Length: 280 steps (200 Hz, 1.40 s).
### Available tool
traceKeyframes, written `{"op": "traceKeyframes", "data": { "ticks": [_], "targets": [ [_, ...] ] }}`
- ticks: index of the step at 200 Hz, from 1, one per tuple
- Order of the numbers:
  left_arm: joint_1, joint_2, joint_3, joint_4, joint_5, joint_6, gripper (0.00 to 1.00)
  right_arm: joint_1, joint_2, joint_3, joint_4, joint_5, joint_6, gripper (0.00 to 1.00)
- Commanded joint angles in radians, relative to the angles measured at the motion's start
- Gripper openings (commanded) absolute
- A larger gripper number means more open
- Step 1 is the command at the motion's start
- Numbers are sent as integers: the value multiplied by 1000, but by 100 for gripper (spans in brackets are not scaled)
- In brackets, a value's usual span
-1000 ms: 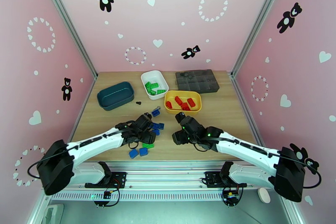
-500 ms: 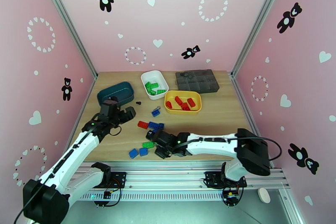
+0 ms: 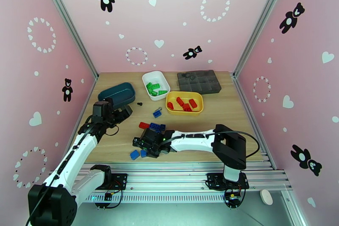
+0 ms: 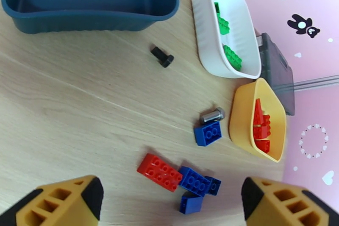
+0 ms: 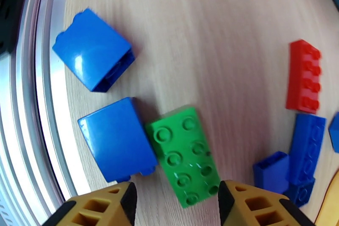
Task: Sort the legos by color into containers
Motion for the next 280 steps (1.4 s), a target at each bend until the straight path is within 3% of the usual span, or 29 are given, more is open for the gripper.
{"op": "traceKeyframes", "data": {
  "ticks": [1, 119, 223, 244, 280],
  "targets": [
    [7, 15, -9, 37, 46, -2, 92, -4, 46, 57, -78, -59, -53, 54],
    [8, 16, -26, 46, 61, -16, 92, -91, 118, 128, -79, -108, -60, 42],
    [7, 44, -2, 50, 61, -19, 92, -101, -12, 102, -80, -188, 0, 46],
    [8, 46, 6, 48, 63, -16, 92, -101, -17, 117, -99, -159, 86, 49],
    [7, 50, 20, 16, 52, 3, 90, -91, -60, 115, -111, -74, 438, 55]
  ]
}}
